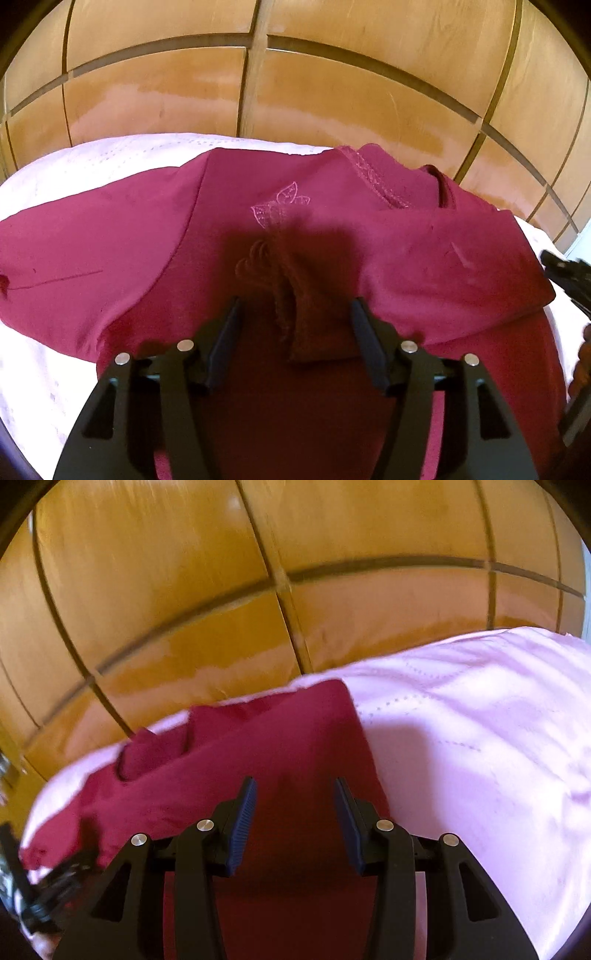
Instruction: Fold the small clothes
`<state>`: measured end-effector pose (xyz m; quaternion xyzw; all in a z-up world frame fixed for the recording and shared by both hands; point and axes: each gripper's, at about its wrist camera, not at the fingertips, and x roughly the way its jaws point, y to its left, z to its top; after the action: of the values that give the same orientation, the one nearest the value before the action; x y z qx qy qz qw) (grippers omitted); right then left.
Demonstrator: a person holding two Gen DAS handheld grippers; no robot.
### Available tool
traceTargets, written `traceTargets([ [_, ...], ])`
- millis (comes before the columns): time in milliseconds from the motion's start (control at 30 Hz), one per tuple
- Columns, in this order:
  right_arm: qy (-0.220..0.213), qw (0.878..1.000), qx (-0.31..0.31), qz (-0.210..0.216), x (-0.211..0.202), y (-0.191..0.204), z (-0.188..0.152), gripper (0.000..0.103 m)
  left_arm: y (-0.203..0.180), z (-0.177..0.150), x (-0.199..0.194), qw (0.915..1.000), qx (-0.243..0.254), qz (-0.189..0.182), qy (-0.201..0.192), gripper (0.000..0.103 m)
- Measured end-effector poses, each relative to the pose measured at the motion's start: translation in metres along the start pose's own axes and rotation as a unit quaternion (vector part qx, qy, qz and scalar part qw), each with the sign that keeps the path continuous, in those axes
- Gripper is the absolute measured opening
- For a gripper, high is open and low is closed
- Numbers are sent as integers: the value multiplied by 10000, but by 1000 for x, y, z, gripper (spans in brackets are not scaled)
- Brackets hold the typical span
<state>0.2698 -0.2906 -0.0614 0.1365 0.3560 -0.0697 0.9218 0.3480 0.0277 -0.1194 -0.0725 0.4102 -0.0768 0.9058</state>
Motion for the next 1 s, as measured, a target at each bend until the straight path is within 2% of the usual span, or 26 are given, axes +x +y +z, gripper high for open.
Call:
traceTargets([
  [100,184,9990,71,-397,28,-16,-2,42,3,0,2,9999,-54,-92,32,63],
  [200,171,9986,333,-372,33,-29,-3,42,-1,-1,5,10000,65,-1,56,65],
  [300,124,9984,149,-539,33,-23,-5,45,1,-2,5,10000,48,-28,55,65],
  [433,162,9985,109,-507,25,-20,-3,50,3,-2,4,9999,13,-95,59,67],
  [467,144,9984,101,-529,18,-14,-3,58,2,-2,4,9999,12,-132,61,71],
  [500,80,9987,96,-496,7,-10,-6,72,2,-2,5,9998,16,-193,71,73],
  [533,16,9991,90,-405,-3,-7,-10,76,1,-2,5,9995,41,-310,96,81],
  [667,194,9993,-281,-127,-33,22,-45,77,-4,2,0,9987,173,-381,286,95],
  [733,349,9981,-481,-181,-36,30,-64,77,-2,-1,-14,9985,151,-457,249,96],
  [833,415,9970,-603,-265,-35,35,-79,86,24,-7,-43,9984,-301,-482,-77,100],
  [900,418,9965,-655,-315,-34,36,-81,89,53,-12,-60,9954,-821,-414,-276,101],
  [1000,527,9943,-811,-457,-28,41,-85,92,107,-22,-84,9844,-1689,-87,-489,101],
])
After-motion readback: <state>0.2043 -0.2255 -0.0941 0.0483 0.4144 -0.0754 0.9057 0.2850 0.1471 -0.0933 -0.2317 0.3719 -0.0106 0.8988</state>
